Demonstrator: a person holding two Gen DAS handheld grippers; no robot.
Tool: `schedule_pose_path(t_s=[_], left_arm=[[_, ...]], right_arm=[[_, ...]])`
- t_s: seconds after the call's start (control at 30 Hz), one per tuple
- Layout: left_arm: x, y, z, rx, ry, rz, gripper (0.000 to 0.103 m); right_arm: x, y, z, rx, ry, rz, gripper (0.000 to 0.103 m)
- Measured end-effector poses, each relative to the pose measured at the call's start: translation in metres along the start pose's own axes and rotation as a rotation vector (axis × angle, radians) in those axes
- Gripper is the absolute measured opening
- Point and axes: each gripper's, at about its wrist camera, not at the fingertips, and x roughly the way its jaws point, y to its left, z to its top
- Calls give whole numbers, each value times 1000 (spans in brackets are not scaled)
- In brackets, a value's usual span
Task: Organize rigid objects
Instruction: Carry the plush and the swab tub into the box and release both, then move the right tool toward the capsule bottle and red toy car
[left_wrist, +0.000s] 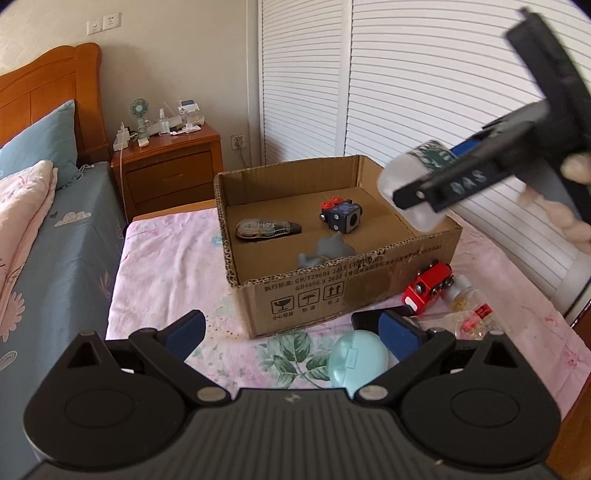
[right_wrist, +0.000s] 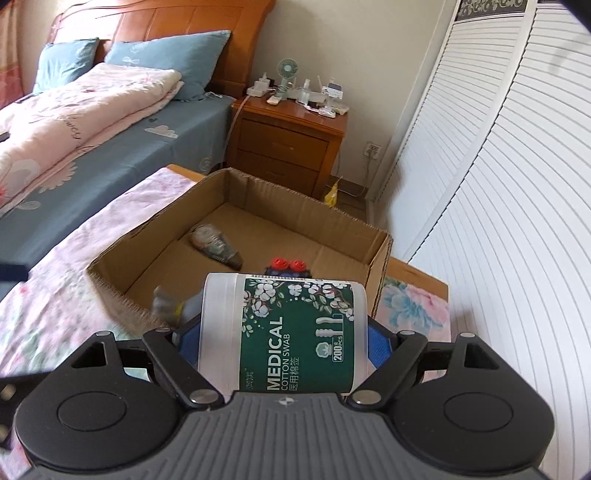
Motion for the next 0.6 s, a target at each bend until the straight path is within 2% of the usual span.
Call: schedule_pose_path(t_s=[0.13, 0.23, 0.6], left_arm=[[-4, 5, 0, -20, -9, 2, 100], [-4, 5, -2, -24, -4, 10, 100], [-4, -6, -6, 8, 14, 4, 100]], right_arm=[[16, -3, 6, 23, 20, 6, 89], [18, -3, 1, 40, 17, -21, 103], [-13, 8, -32, 79, -8, 15, 103]])
